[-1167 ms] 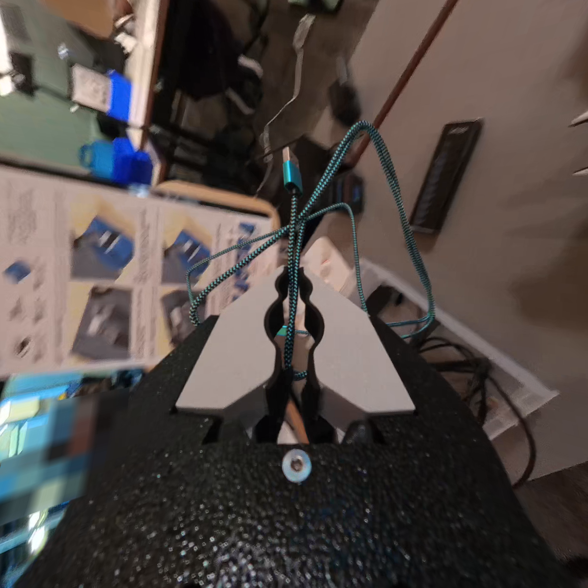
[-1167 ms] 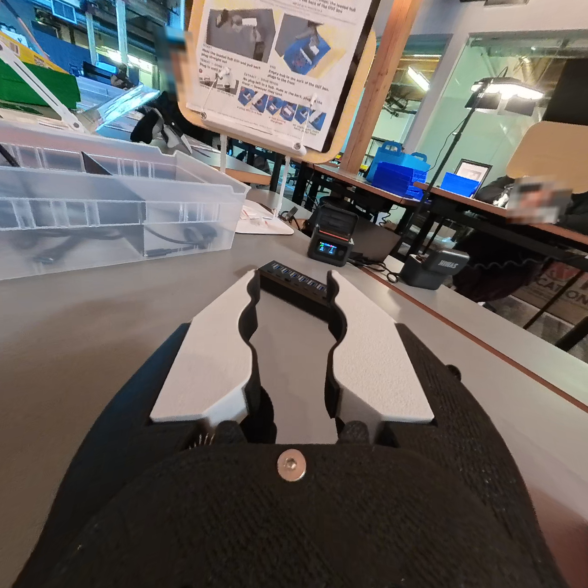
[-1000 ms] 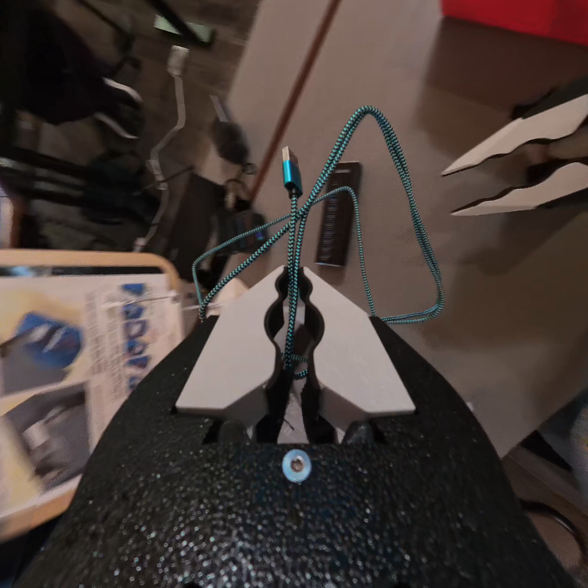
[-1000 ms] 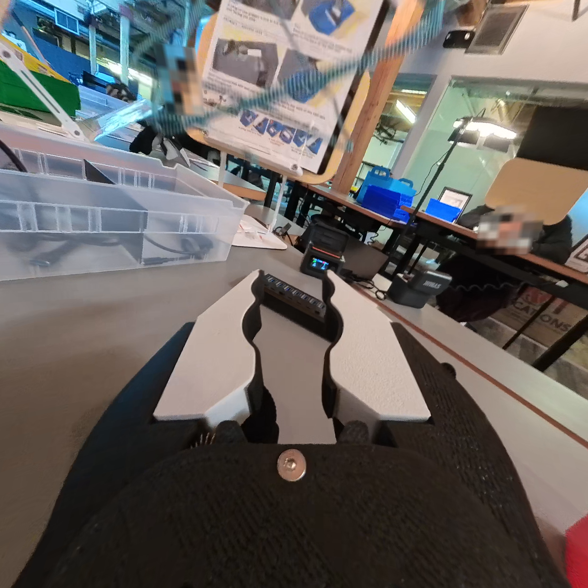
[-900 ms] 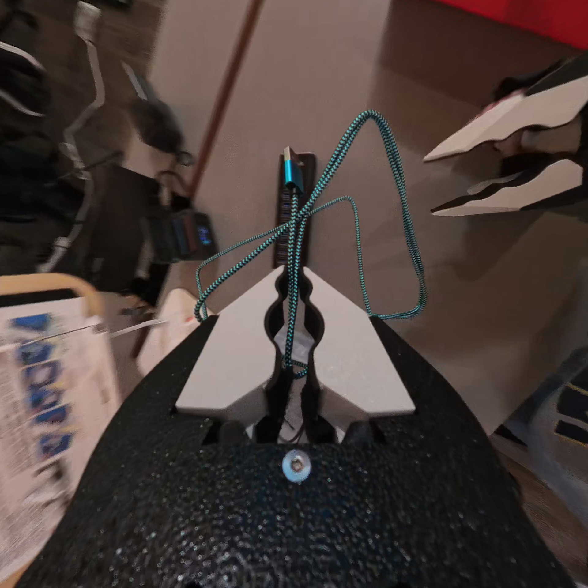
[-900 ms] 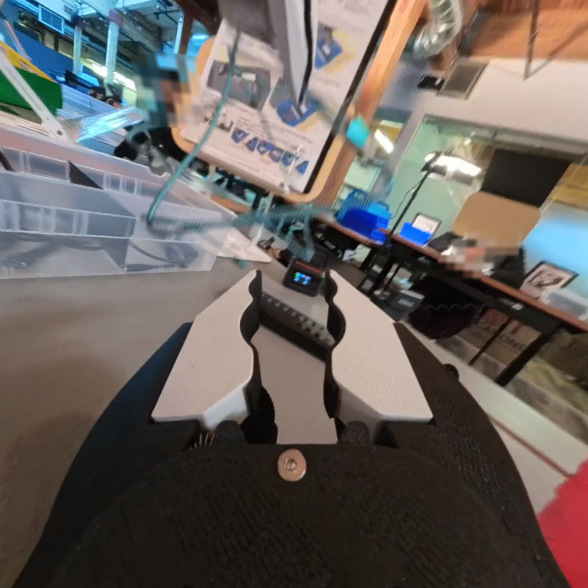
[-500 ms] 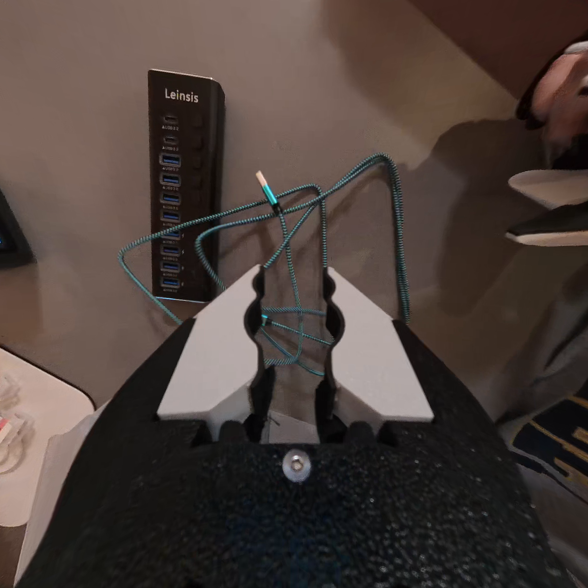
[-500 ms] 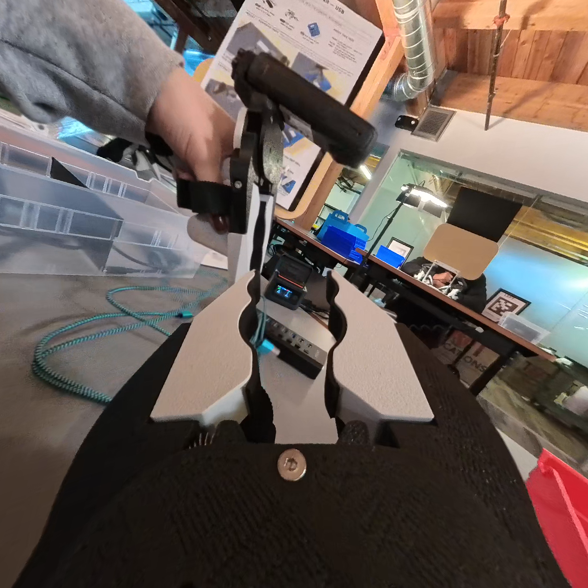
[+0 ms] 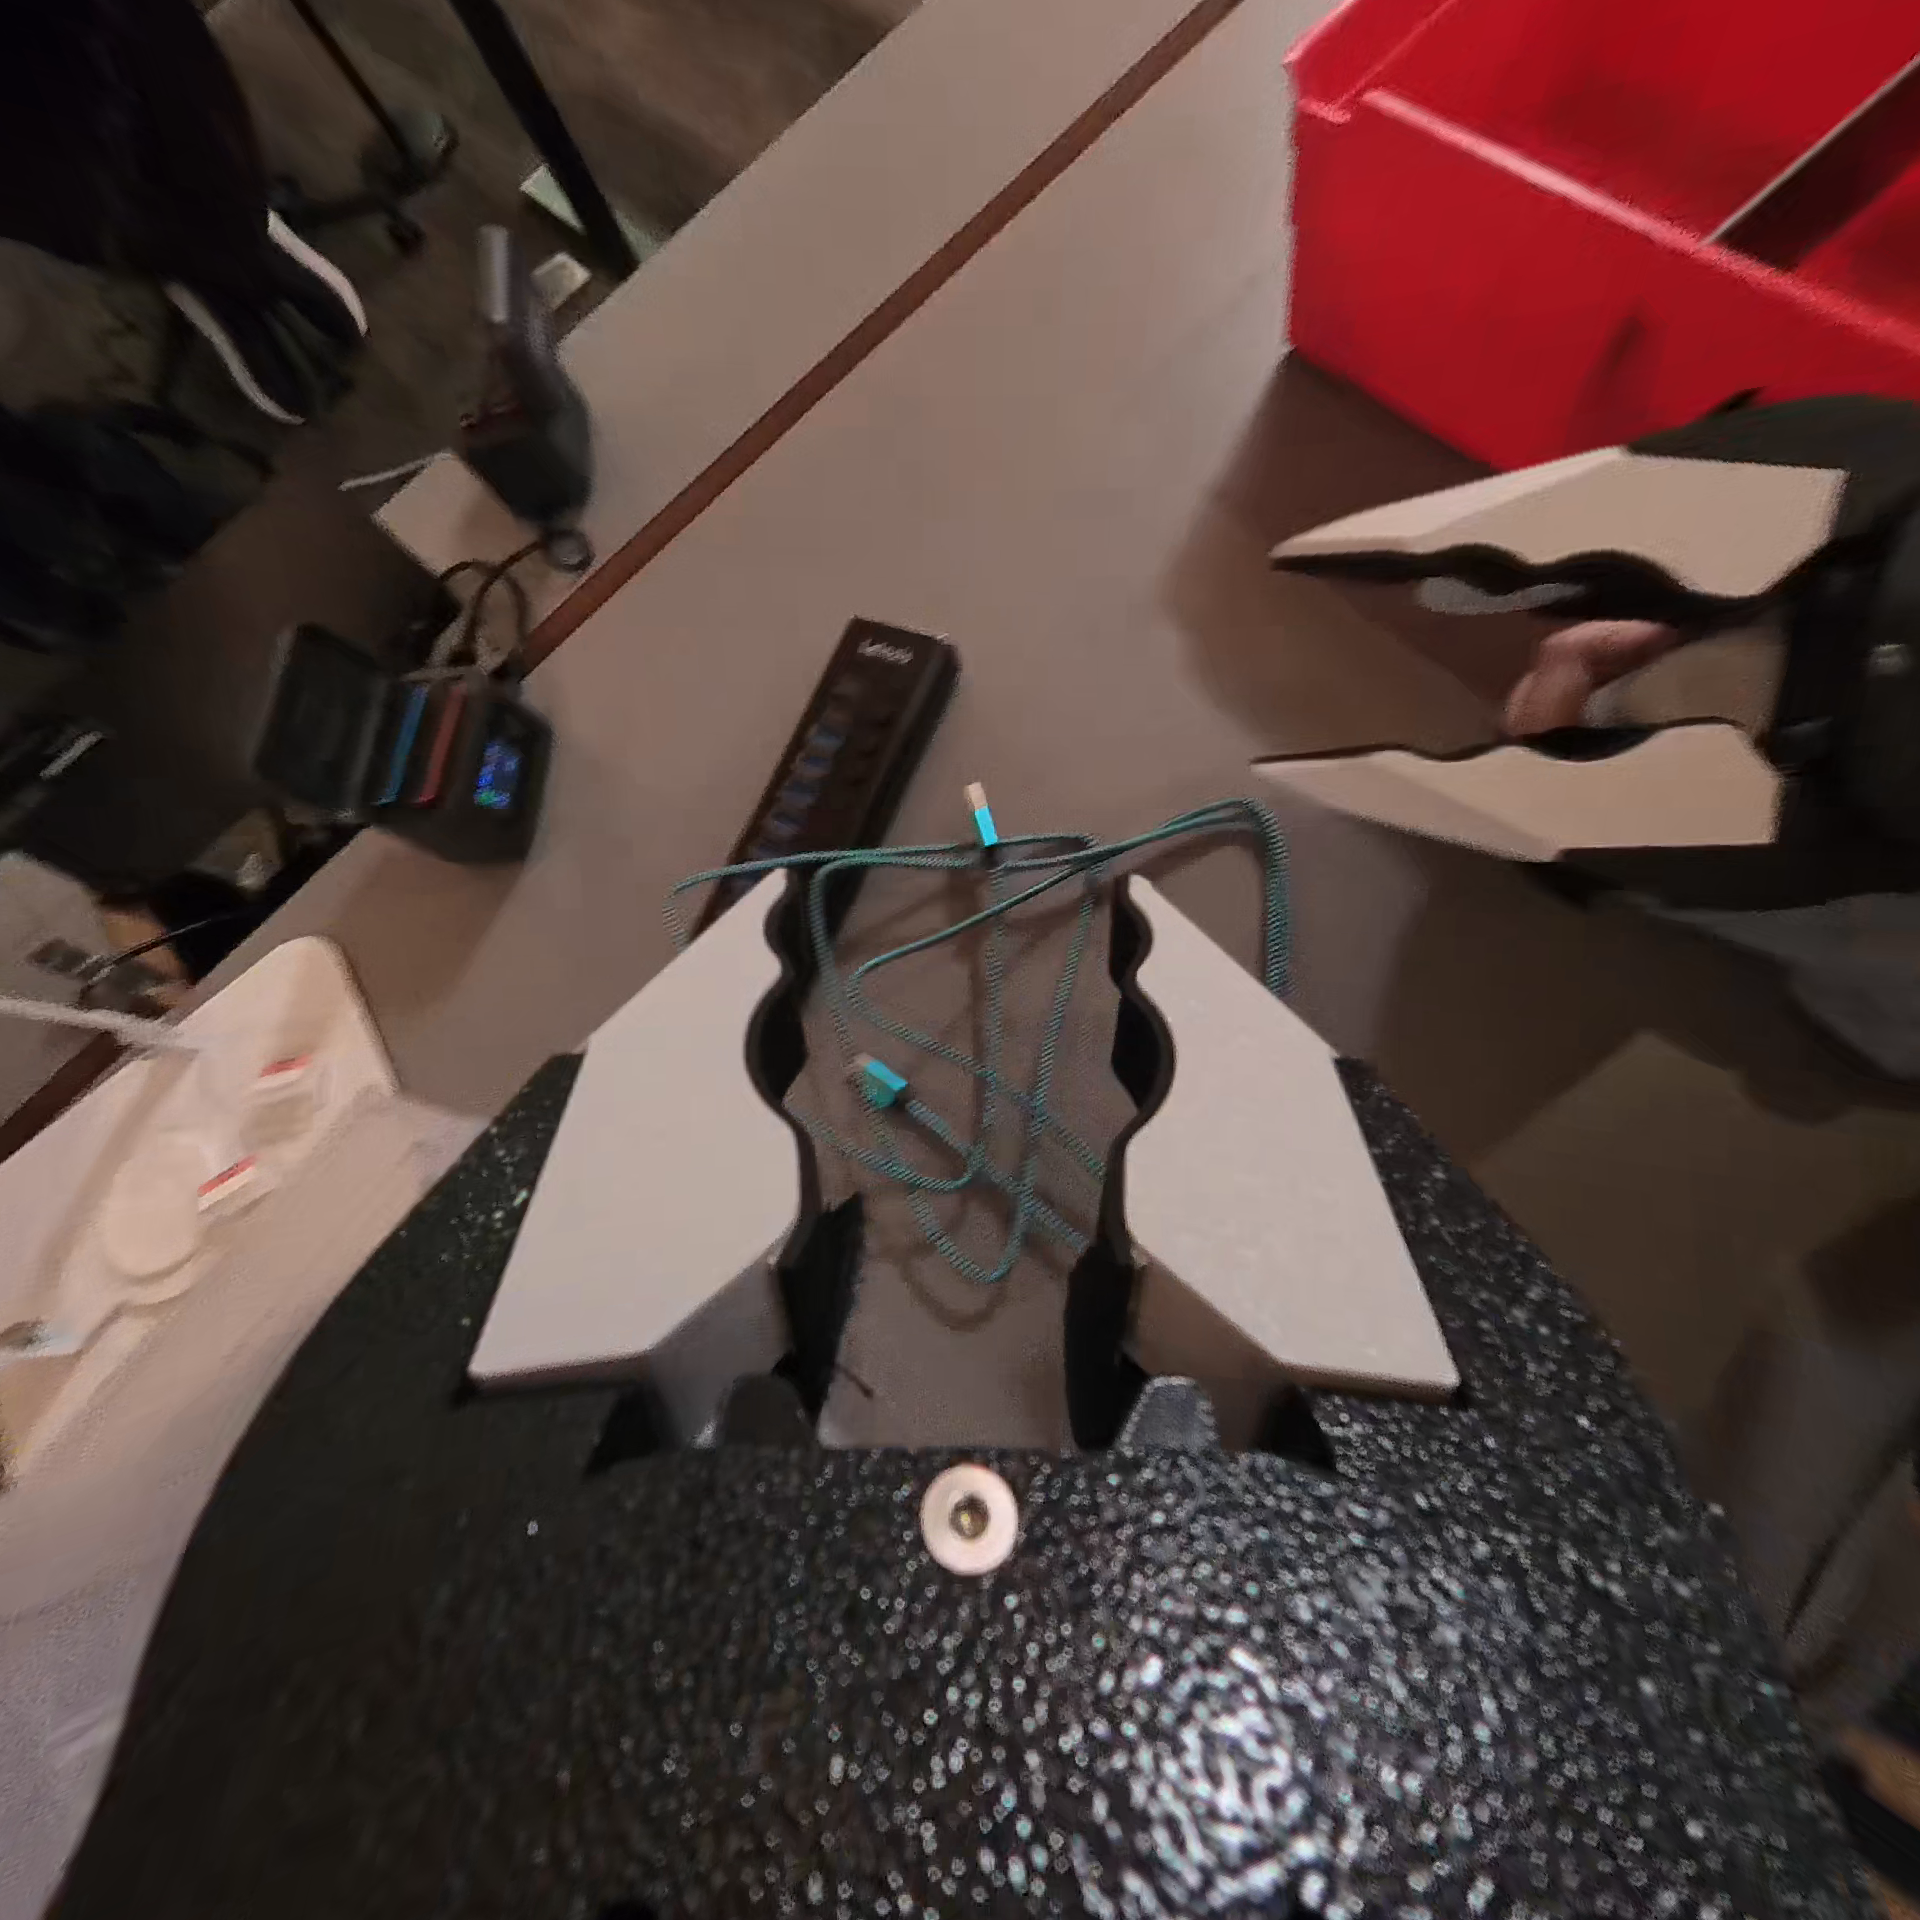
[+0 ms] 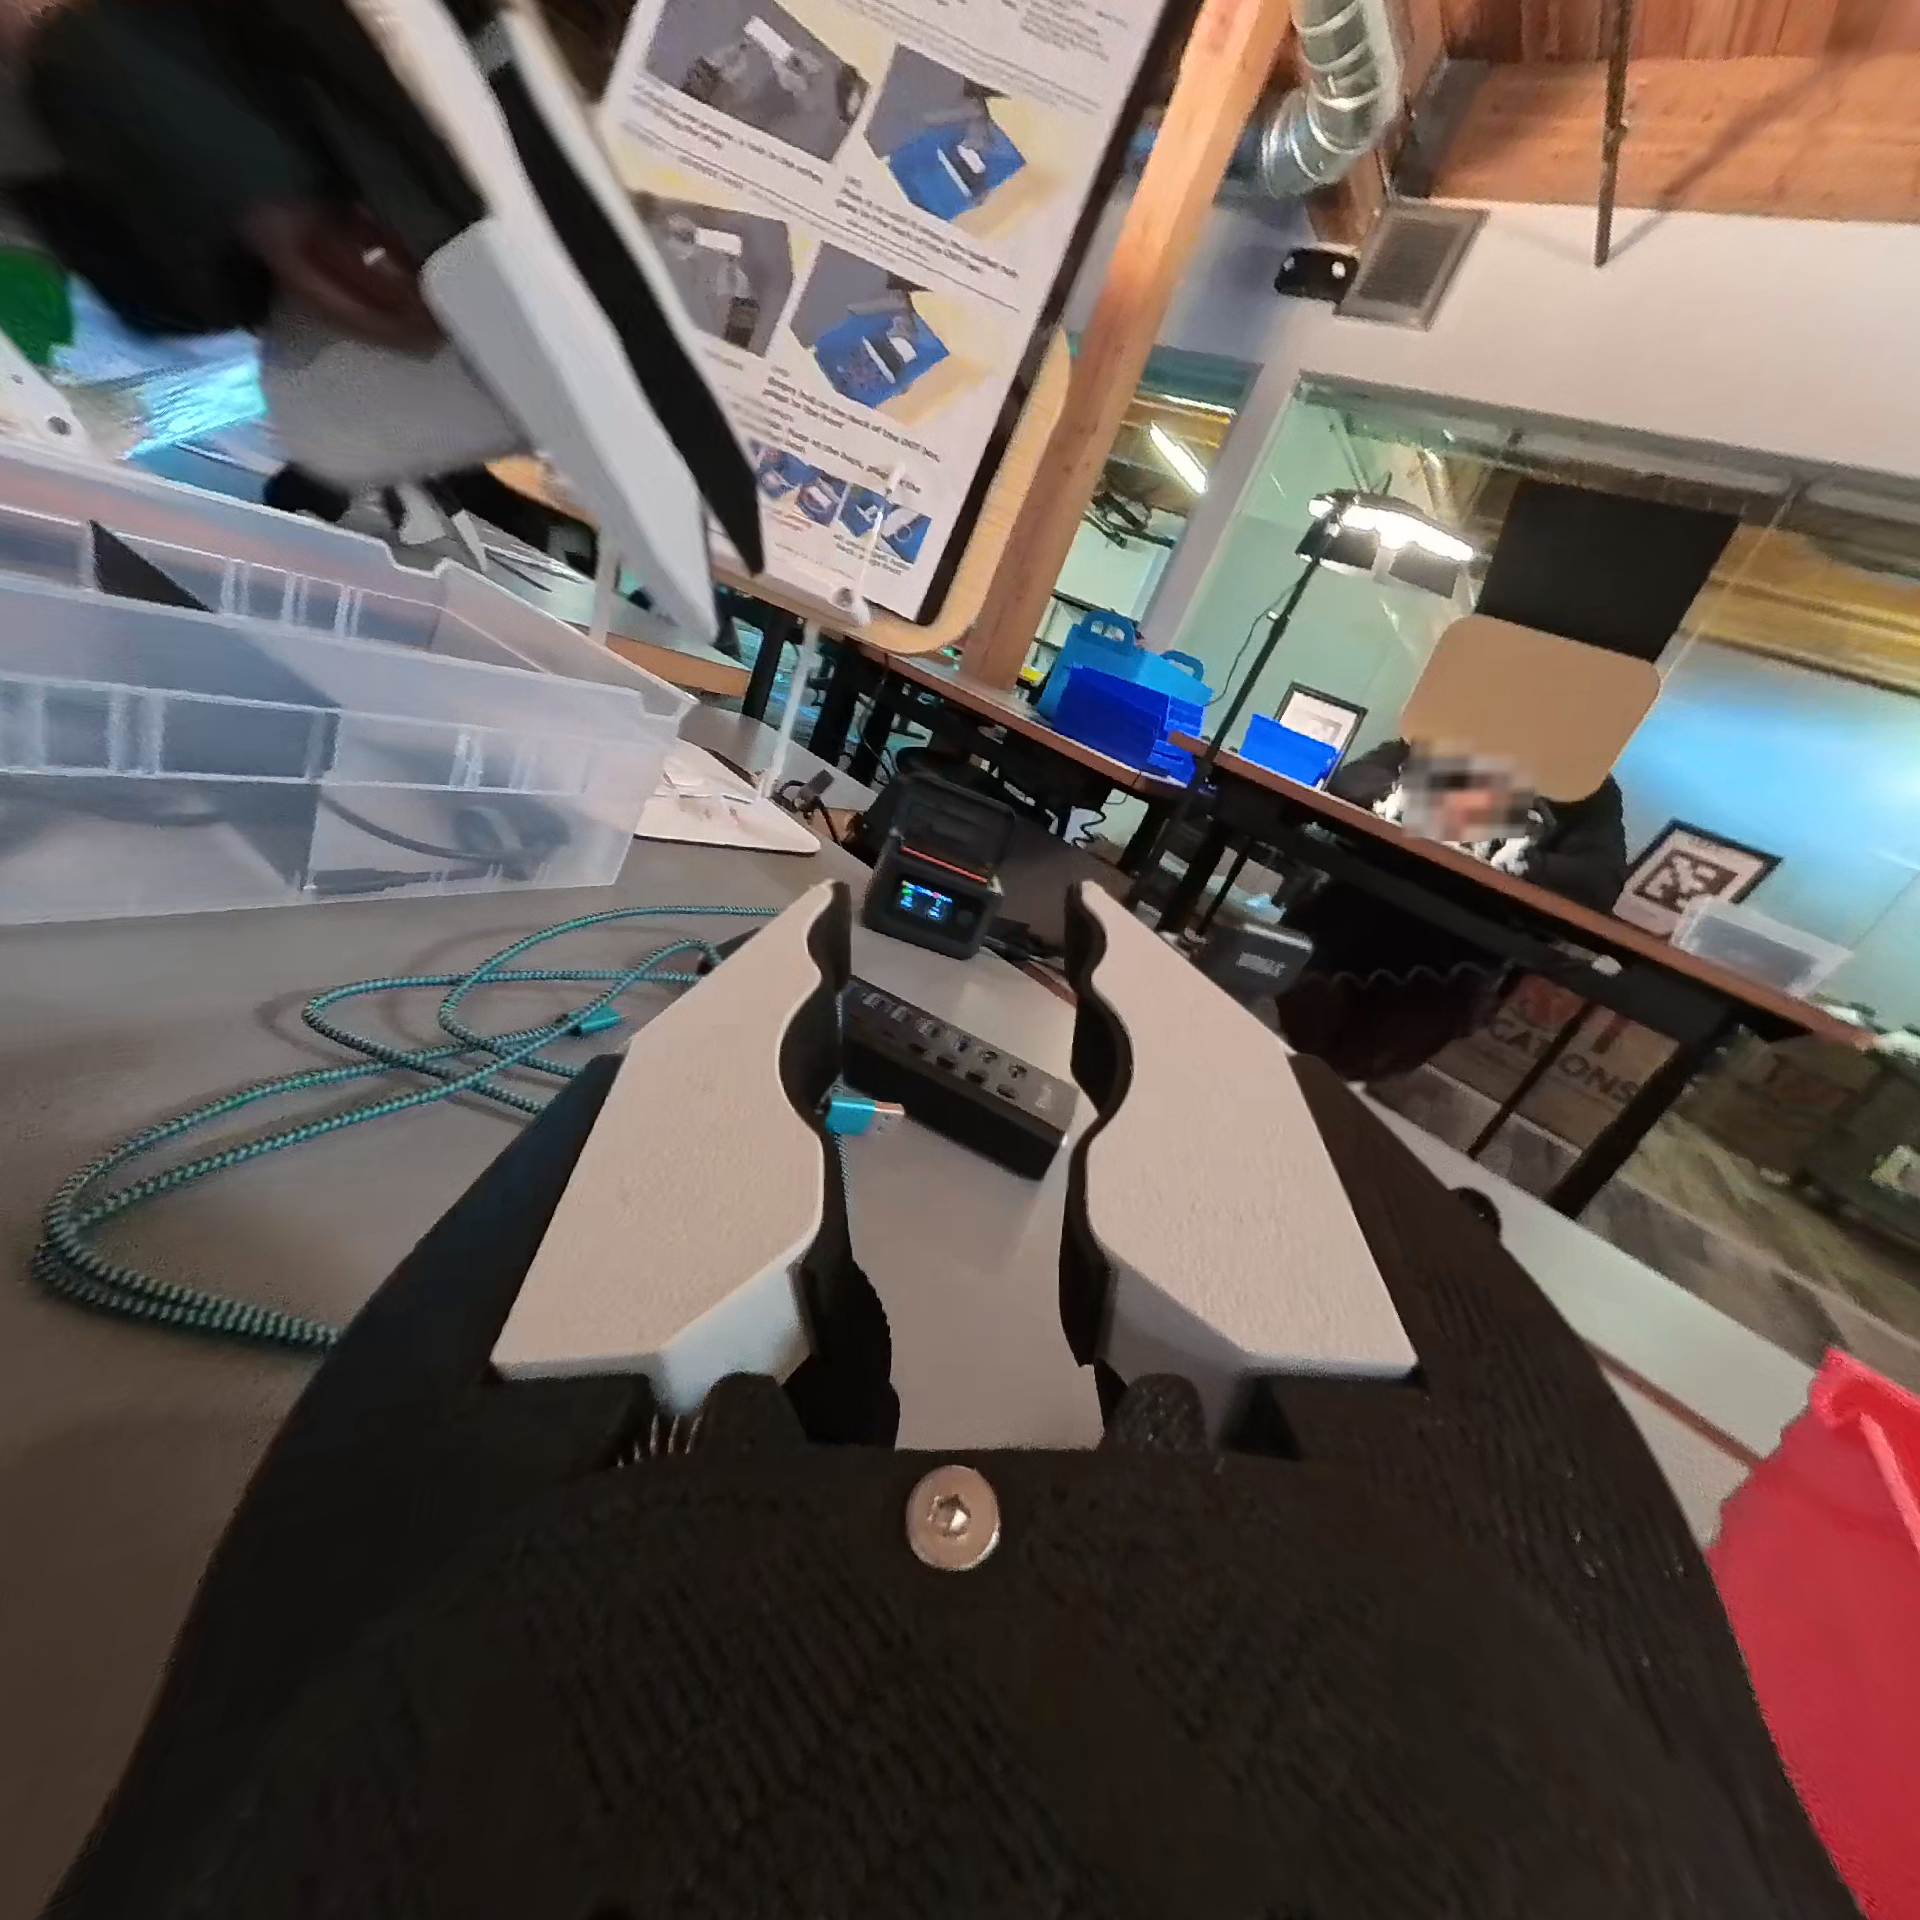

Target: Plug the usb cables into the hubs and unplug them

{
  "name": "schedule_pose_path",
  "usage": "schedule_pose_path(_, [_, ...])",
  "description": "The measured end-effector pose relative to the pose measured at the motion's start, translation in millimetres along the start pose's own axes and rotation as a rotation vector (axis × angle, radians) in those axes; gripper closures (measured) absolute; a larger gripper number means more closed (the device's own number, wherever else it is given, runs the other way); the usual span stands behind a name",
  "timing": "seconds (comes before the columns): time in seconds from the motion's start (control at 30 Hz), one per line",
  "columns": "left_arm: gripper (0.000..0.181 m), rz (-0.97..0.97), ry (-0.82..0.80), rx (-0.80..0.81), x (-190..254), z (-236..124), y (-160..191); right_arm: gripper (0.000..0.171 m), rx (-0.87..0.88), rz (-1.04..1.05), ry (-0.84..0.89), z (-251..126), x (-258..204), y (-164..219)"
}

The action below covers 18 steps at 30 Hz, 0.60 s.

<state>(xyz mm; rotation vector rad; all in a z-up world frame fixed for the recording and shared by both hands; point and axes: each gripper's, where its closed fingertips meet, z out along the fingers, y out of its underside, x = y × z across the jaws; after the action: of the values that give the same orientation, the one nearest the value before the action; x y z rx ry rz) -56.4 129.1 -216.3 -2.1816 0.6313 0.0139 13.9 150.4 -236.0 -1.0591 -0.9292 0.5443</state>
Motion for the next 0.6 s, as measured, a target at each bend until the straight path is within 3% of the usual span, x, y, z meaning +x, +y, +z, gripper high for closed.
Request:
schedule_pose_path(0.03, [0.125, -0.005, 0.001, 0.013, 11, 9, -1, 0.132, -0.01, 0.021, 0.013, 0, 4, 3])
schedule_pose_path(0.23, [0.15, -0.072, -0.023, 0.07, 14, 85, 18, 0.132, -0.037, 0.125, 0.064, -3, 25, 14])
schedule_pose_path(0.37, [0.147, -0.118, 0.006, -0.003, 9, 131, 48, 0.132, -0.041, 0.112, 0.068, -3, 27, 15])
schedule_pose_path(0.5, [0.14, -0.155, 0.07, 0.048, 16, 151, 53, 0.132, -0.056, 0.097, 0.053, -2, 23, 19])
schedule_pose_path(0.6, [0.149, -0.143, 0.062, 0.061, 12, 152, 55, 0.132, -0.07, 0.106, 0.042, -1, 22, 23])
